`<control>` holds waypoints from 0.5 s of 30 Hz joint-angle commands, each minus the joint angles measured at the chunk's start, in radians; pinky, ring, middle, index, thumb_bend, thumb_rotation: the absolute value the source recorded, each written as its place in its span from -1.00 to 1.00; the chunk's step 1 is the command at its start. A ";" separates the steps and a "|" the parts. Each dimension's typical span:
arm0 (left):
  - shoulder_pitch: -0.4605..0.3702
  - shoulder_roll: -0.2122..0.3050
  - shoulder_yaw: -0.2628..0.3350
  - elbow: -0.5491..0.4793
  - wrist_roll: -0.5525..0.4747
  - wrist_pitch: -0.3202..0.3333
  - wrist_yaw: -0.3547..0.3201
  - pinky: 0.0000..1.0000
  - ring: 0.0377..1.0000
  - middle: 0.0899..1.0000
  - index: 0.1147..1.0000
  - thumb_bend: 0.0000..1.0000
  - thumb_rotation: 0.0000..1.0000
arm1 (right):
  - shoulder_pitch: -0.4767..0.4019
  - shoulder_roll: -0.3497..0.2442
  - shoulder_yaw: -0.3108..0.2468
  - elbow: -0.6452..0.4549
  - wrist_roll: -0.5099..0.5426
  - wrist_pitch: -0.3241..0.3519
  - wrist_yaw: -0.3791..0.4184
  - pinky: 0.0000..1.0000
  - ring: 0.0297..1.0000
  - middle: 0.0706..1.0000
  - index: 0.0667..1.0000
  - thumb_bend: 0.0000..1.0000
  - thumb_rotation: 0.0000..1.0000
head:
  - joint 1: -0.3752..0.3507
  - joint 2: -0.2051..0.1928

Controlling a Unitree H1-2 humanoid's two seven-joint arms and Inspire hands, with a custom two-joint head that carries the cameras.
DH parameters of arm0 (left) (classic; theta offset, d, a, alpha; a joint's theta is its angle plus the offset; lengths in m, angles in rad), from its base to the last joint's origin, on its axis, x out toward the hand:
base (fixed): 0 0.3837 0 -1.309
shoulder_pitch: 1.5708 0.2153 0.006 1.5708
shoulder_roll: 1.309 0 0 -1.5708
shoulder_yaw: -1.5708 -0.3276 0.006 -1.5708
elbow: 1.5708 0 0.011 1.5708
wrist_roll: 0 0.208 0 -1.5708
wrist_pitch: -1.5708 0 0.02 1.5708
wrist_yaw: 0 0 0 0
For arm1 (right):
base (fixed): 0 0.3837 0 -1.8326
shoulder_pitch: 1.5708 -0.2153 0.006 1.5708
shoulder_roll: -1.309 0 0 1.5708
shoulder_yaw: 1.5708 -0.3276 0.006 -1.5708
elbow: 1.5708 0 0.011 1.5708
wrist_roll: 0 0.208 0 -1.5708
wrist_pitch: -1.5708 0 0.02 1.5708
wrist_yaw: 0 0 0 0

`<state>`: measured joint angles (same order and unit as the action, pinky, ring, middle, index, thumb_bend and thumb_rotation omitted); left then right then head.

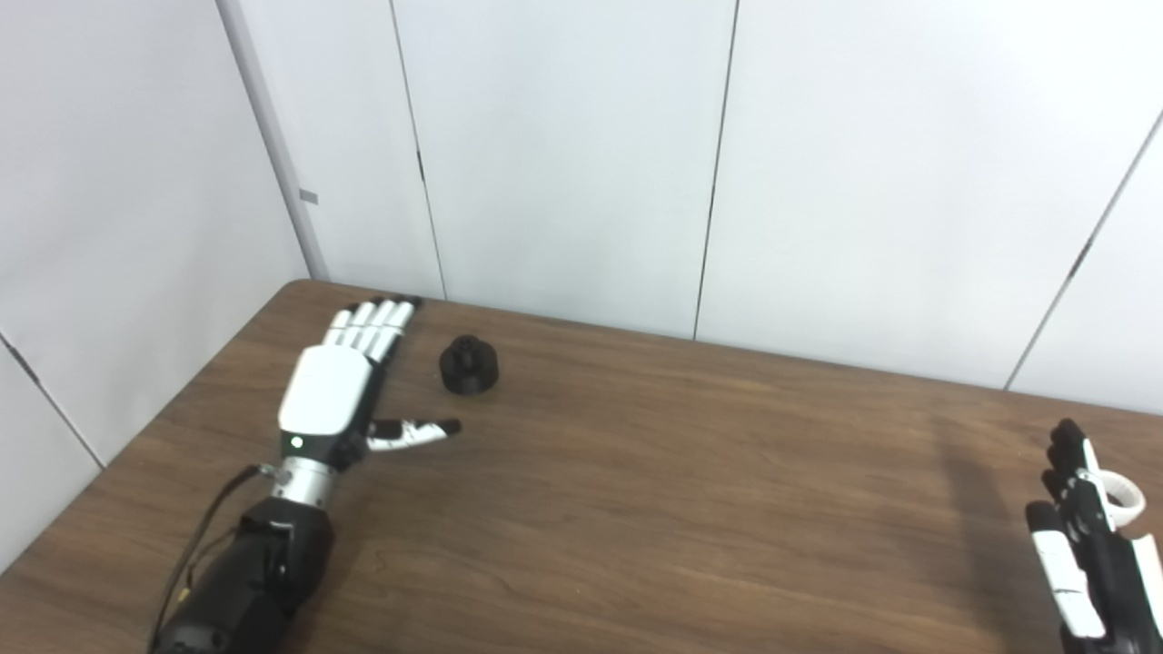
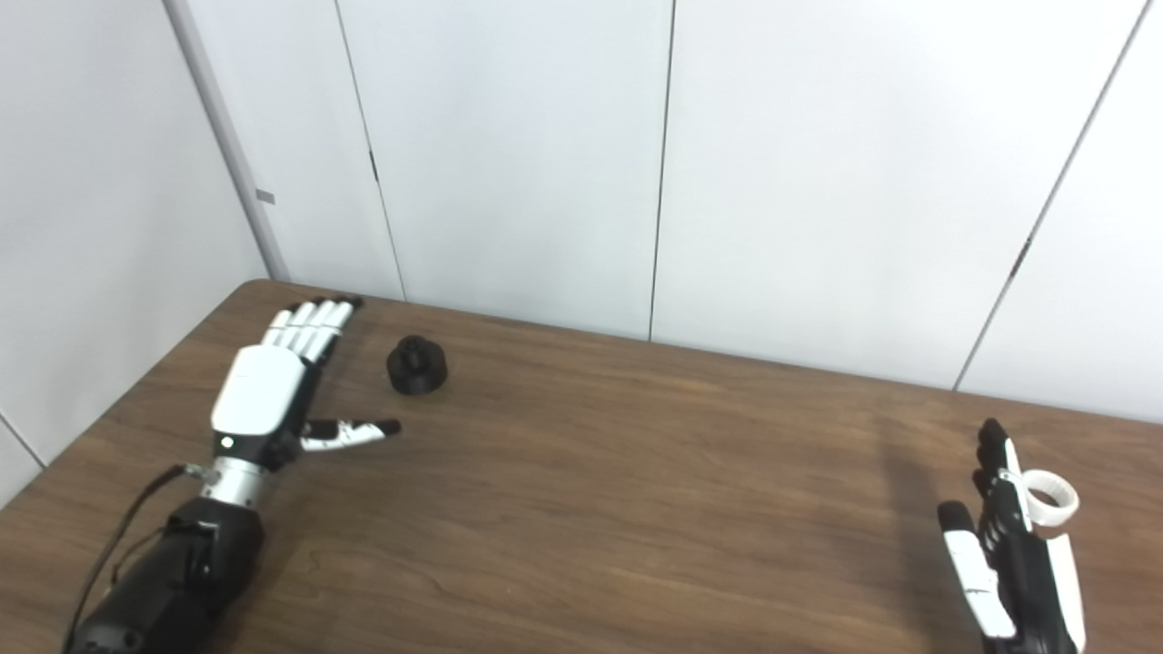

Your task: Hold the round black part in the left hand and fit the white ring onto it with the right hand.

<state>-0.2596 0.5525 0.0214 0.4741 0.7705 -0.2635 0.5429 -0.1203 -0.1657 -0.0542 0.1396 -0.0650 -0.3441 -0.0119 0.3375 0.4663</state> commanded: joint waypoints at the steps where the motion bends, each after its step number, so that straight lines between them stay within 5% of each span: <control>1: -0.044 0.035 0.019 -0.008 -0.043 0.025 -0.020 0.98 0.98 1.00 1.00 0.96 0.00 | 0.074 0.017 0.006 0.076 0.005 0.010 0.001 1.00 1.00 1.00 1.00 -0.07 0.67 | 0.001 0.001; 5: -0.060 0.045 0.031 0.003 -0.114 0.059 -0.089 0.95 0.99 0.99 1.00 1.00 0.01 | 0.076 0.013 0.011 0.073 -0.003 0.007 0.003 1.00 1.00 1.00 1.00 -0.10 0.70 | 0.002 0.004; 10: -0.098 0.091 0.029 -0.015 -0.212 0.157 -0.310 0.97 1.00 1.00 0.98 1.00 0.00 | 0.081 0.012 0.008 0.064 -0.002 0.011 0.002 1.00 1.00 1.00 1.00 -0.09 0.68 | 0.005 0.007; 15: -0.151 0.154 -0.004 0.009 -0.266 0.185 -0.493 1.00 1.00 1.00 0.85 1.00 -0.02 | 0.088 0.015 0.006 0.046 -0.002 0.026 0.000 1.00 1.00 0.99 0.98 -0.07 0.66 | 0.002 0.020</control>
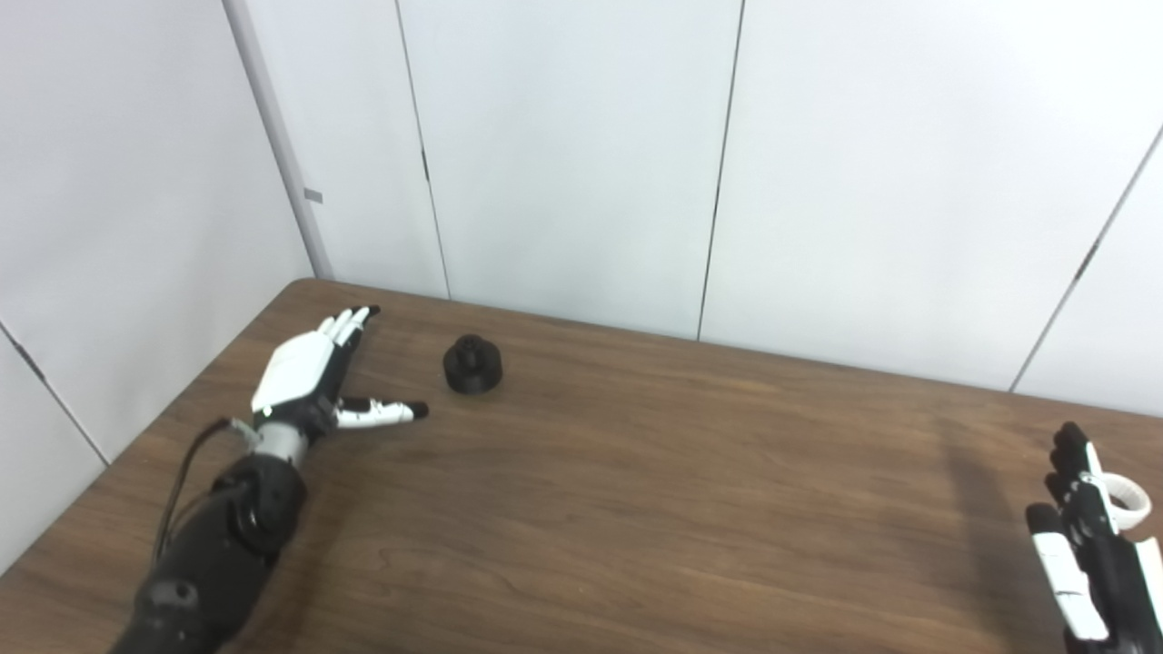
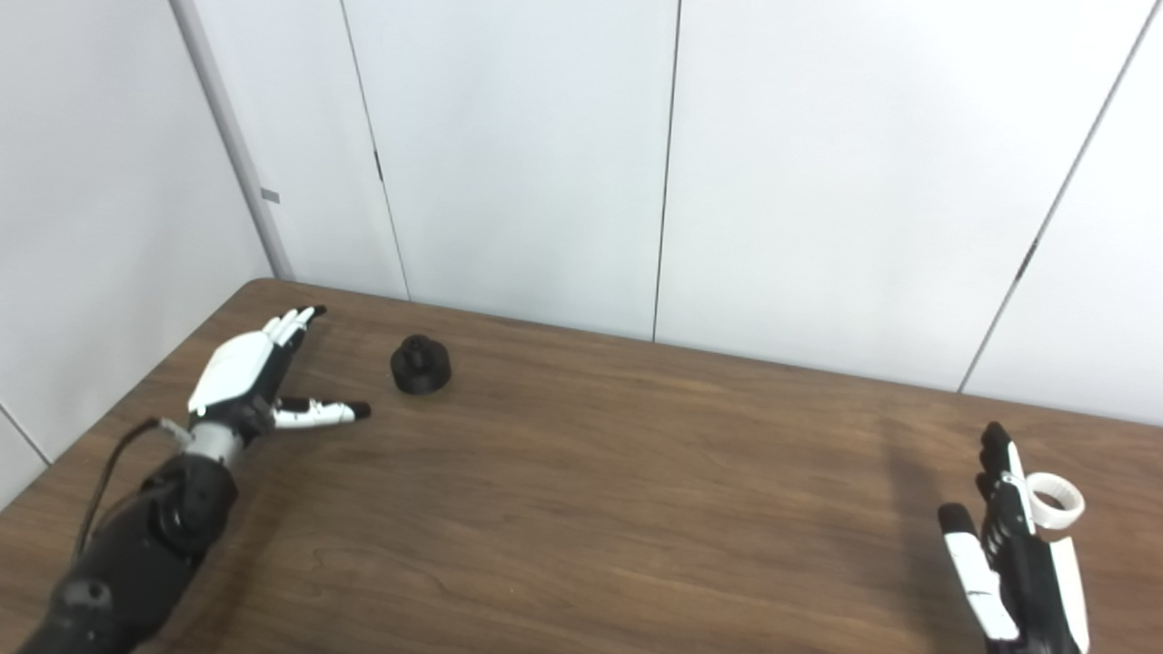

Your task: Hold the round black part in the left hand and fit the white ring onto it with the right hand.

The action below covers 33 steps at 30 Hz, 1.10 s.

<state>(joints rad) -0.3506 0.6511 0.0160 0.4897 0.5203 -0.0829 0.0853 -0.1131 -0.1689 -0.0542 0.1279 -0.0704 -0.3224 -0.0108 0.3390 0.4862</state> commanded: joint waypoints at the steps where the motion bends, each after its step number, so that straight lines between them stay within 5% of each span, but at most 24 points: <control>1: -0.071 0.069 -0.011 -0.003 -0.024 0.008 -0.075 1.00 1.00 1.00 0.83 1.00 -0.03 | 0.082 0.017 0.007 0.056 0.003 0.005 0.000 1.00 1.00 1.00 0.99 -0.07 0.66 | 0.002 0.002; 7: -0.112 0.109 -0.052 0.032 -0.058 0.007 -0.199 1.00 1.00 0.97 0.70 1.00 -0.06 | 0.085 0.016 0.009 0.050 0.003 0.004 0.002 1.00 1.00 1.00 0.99 -0.06 0.66 | 0.004 0.007; 13: -0.139 0.124 -0.087 0.035 -0.045 0.028 -0.255 1.00 1.00 0.96 0.59 1.00 -0.11 | 0.085 0.019 0.012 0.043 -0.006 0.007 -0.001 1.00 1.00 1.00 0.99 -0.06 0.68 | 0.000 0.012; 33: -0.184 0.062 -0.158 0.110 0.002 0.006 -0.219 1.00 1.00 0.93 0.58 1.00 -0.22 | 0.096 0.008 0.004 0.024 0.000 0.004 0.007 1.00 1.00 1.00 1.00 -0.08 0.69 | 0.016 0.016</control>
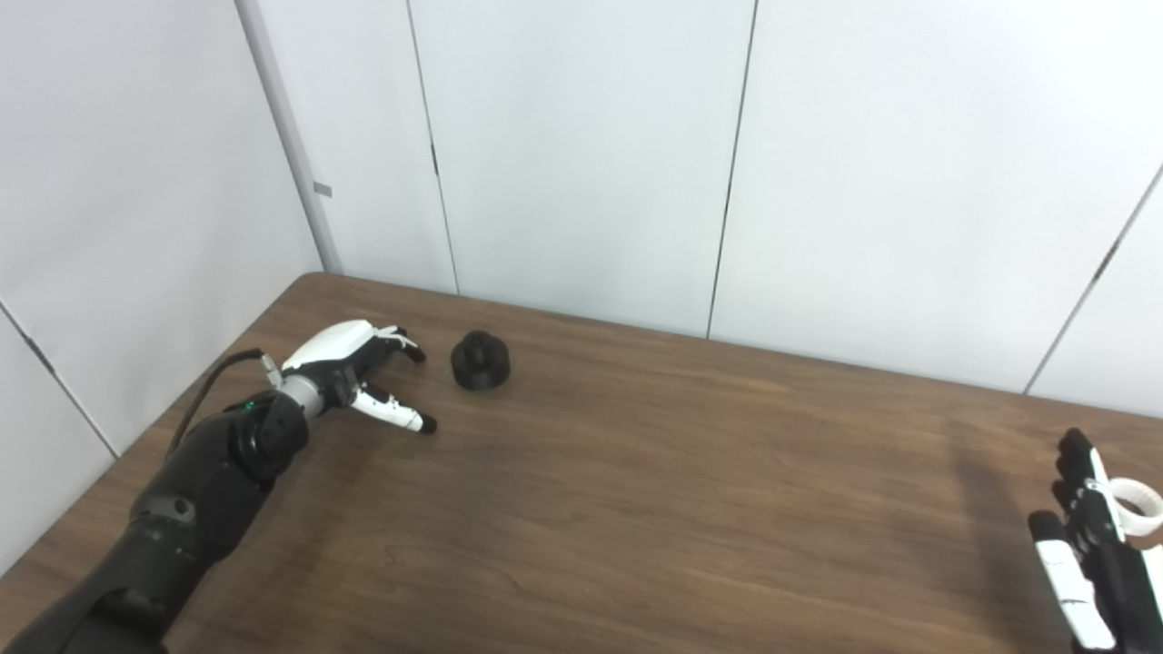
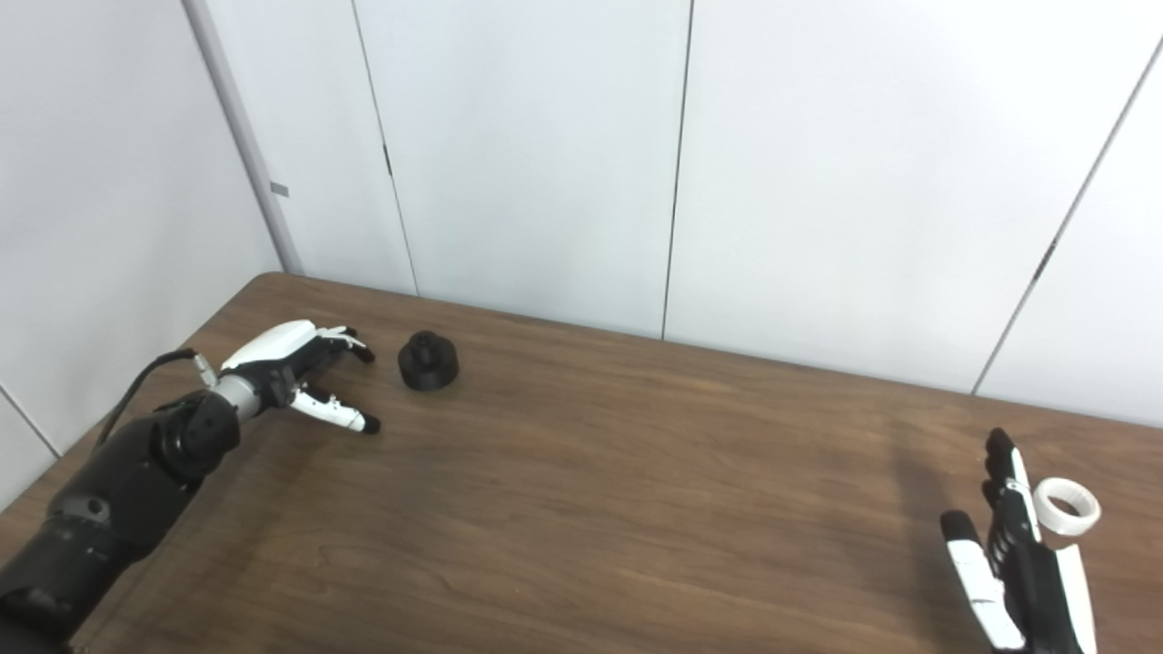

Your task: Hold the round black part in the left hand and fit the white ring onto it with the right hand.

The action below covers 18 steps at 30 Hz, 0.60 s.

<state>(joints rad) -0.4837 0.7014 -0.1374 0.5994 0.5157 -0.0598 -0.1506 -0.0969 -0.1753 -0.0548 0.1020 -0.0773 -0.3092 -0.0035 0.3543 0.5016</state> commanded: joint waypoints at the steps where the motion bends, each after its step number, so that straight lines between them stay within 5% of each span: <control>1: -0.056 0.008 -0.010 0.007 0.005 -0.020 0.017 1.00 1.00 0.93 0.58 1.00 -0.22 | 0.081 0.012 0.005 0.048 -0.002 -0.011 -0.004 1.00 1.00 1.00 1.00 -0.12 0.71 | 0.002 0.001; 18: -0.161 -0.049 -0.082 0.201 0.007 -0.104 0.095 1.00 1.00 0.89 0.55 1.00 -0.22 | 0.103 0.018 0.002 0.015 -0.001 -0.020 -0.009 1.00 1.00 1.00 0.99 -0.19 0.72 | -0.013 0.009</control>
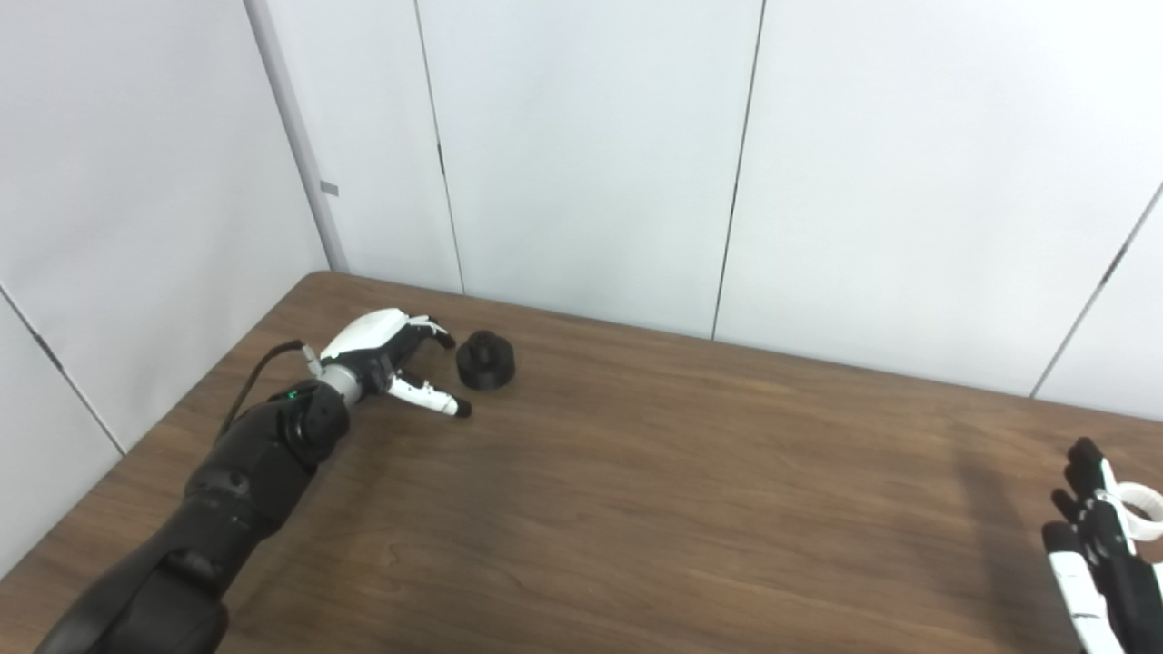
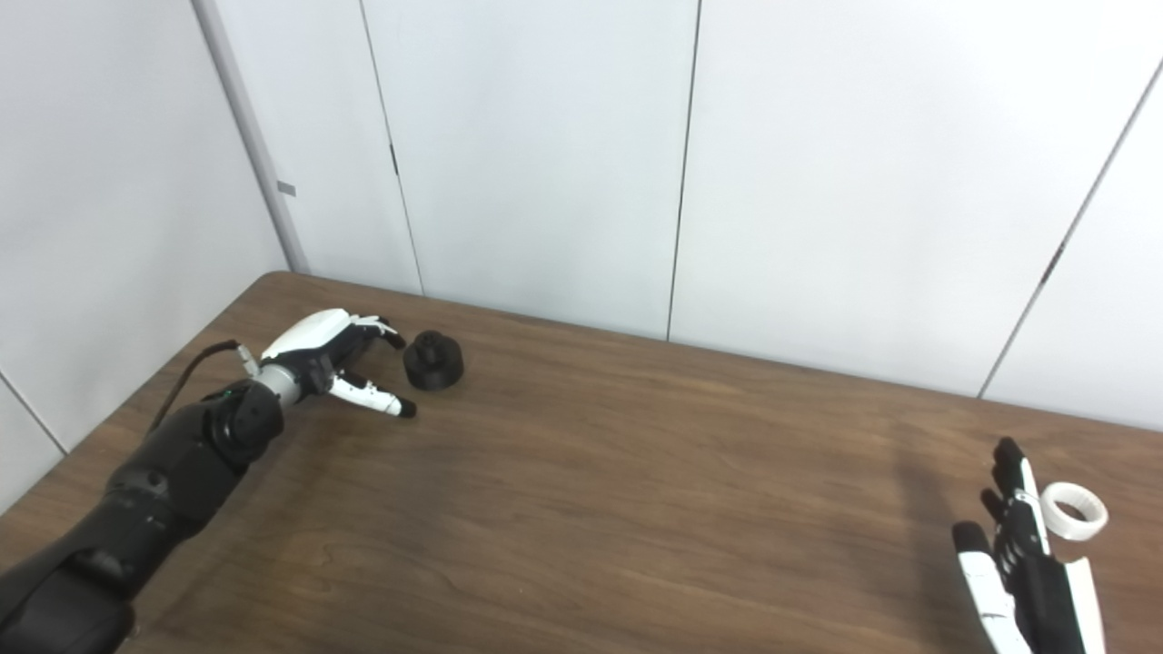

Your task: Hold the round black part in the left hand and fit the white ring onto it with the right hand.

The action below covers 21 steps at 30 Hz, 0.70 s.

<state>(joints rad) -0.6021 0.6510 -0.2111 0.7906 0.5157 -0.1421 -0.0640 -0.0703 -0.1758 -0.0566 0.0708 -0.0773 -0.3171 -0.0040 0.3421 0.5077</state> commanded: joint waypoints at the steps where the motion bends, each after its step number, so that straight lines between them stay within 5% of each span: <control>1: -0.045 0.001 -0.011 0.008 0.007 -0.018 0.008 1.00 1.00 0.89 0.55 1.00 -0.22 | 0.079 0.019 0.004 0.041 -0.003 -0.008 -0.008 1.00 1.00 1.00 0.99 -0.19 0.72 | -0.001 0.004; 21: -0.097 -0.032 -0.044 0.088 -0.012 -0.060 0.032 1.00 1.00 0.85 0.50 1.00 -0.29 | 0.088 0.041 0.009 0.011 -0.017 0.022 -0.014 1.00 1.00 1.00 1.00 -0.05 0.75 | -0.026 0.010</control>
<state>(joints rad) -0.6592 0.6218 -0.2461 0.8814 0.5076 -0.1779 -0.0269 -0.0471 -0.1638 -0.0566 0.0409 -0.0944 -0.3017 -0.0065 0.3175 0.5170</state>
